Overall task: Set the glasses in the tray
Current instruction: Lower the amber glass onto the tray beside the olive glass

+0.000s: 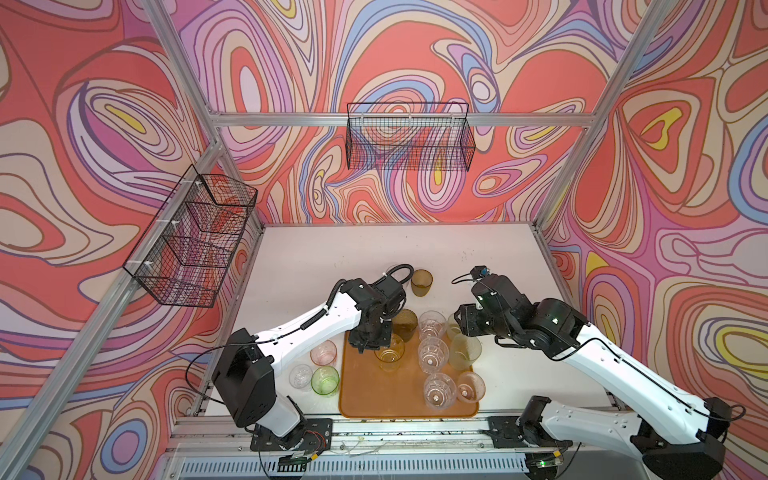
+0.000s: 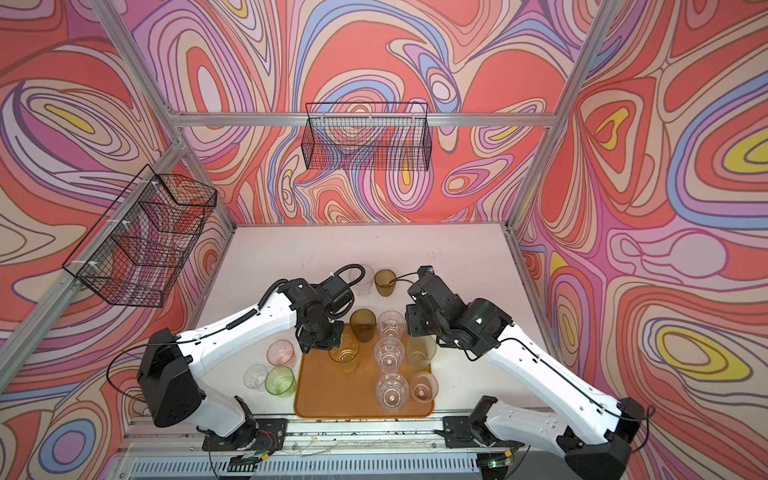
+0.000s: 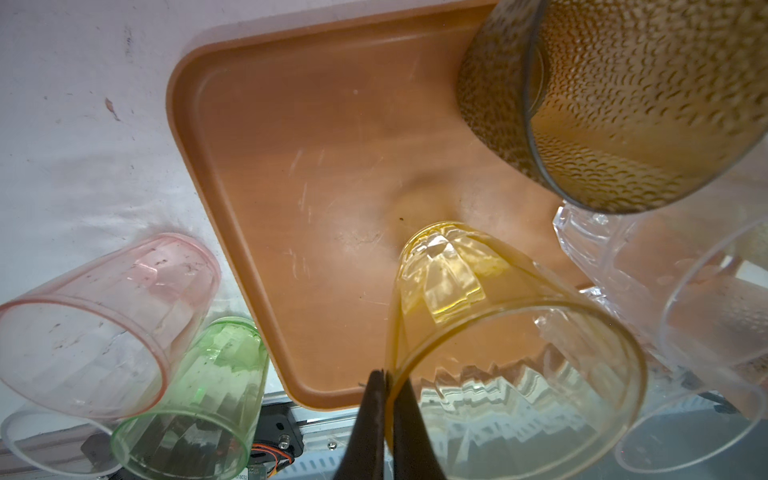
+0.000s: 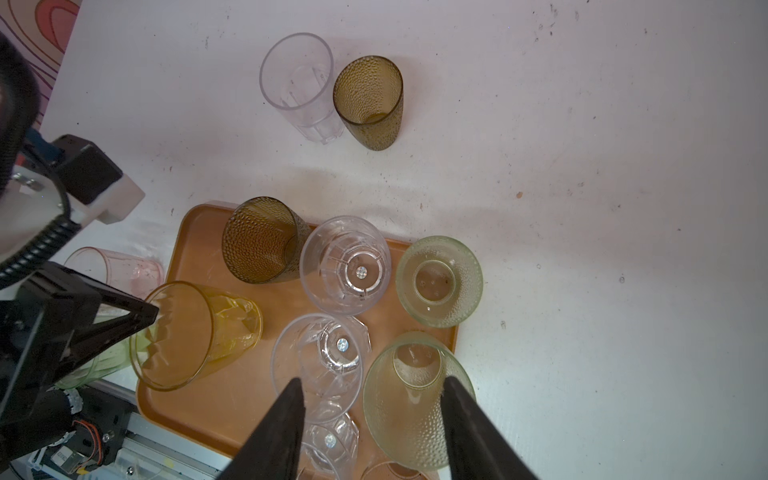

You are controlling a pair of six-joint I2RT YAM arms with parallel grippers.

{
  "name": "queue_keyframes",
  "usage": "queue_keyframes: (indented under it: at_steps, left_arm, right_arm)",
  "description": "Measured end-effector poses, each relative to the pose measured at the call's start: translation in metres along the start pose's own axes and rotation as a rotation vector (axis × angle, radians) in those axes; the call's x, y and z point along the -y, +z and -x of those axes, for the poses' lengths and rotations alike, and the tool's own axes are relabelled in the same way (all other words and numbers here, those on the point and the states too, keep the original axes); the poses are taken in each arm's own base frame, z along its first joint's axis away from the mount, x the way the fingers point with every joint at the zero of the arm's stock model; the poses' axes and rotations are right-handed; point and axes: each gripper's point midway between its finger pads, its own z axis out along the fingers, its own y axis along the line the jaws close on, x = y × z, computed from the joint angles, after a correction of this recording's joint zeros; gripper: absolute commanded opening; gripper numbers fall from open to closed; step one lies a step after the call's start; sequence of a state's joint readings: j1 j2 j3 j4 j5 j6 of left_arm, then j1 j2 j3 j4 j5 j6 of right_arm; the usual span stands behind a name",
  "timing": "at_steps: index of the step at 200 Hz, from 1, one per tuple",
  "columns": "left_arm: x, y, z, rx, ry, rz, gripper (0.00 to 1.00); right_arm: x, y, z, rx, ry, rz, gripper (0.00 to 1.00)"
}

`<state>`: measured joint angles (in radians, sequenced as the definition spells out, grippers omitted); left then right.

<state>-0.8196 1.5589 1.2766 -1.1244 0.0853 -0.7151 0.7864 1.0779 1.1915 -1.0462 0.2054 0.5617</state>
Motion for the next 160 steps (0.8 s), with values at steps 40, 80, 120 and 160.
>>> queue_keyframes:
  at_steps: [40, 80, 120, 160]
  left_arm:
    - [0.006, 0.007, 0.004, 0.0, 0.005, -0.001, 0.03]
    - [0.017, 0.009, 0.007, 0.005, 0.024, -0.008, 0.03]
    - [0.026, 0.012, 0.009, 0.008, 0.04, -0.013, 0.03]
    - [0.027, 0.016, 0.01, 0.002, 0.042, -0.007, 0.03]
  right_arm:
    - [0.0, 0.0, 0.0, -0.001, -0.001, 0.0, 0.54]
    - [0.0, 0.0, 0.0, 0.0, -0.001, -0.001, 0.54]
    - [0.0, 0.0, 0.0, 0.0, -0.002, -0.001, 0.54]
    - [0.001, -0.001, 0.001, 0.004, -0.003, -0.005, 0.54]
